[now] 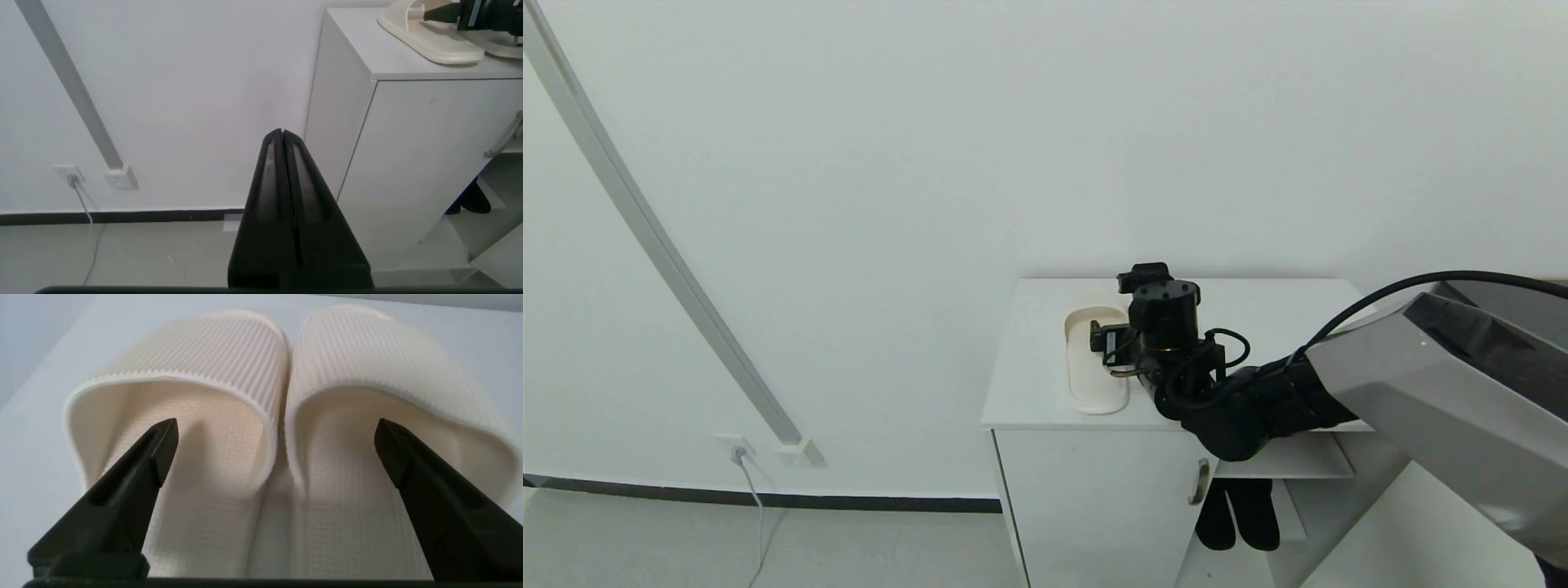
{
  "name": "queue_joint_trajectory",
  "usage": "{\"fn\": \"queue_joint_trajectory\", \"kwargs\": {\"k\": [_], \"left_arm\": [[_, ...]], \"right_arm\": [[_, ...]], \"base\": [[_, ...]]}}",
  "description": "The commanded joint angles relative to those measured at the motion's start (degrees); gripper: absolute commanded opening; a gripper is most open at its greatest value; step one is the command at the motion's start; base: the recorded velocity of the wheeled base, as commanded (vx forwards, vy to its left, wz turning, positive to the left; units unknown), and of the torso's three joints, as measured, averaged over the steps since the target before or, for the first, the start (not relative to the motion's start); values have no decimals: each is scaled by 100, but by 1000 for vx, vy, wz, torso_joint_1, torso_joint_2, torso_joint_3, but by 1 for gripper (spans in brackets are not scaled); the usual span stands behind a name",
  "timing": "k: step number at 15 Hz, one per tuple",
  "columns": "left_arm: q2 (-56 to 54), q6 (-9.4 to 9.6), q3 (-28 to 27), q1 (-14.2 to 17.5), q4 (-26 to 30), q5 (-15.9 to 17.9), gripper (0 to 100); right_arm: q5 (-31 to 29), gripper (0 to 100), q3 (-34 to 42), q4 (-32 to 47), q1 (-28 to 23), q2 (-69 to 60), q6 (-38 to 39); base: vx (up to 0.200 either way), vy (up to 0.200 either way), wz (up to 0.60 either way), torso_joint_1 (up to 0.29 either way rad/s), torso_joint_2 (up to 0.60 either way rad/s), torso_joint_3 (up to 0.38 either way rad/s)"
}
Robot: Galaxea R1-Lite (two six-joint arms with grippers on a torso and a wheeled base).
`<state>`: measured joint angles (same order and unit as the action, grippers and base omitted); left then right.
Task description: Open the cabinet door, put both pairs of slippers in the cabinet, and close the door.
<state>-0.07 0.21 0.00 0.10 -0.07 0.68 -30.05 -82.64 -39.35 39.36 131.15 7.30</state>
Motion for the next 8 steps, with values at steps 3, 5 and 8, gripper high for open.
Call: {"fn": "queue_joint_trajectory", "kwargs": {"k": [3, 5, 8], "left_arm": [[7, -3, 0, -1, -1, 2, 0], [7, -3, 0, -1, -1, 2, 0], [7, -3, 0, -1, -1, 2, 0]], "right_arm": [[69, 100, -77, -2, -16, 69, -10], [69, 100, -86, -2, -8, 69, -10], [69, 0, -86, -2, -8, 69, -10]], "base": [[0, 0, 0, 0, 0, 0], [0, 0, 0, 0, 0, 0], [0, 0, 0, 0, 0, 0]]}}
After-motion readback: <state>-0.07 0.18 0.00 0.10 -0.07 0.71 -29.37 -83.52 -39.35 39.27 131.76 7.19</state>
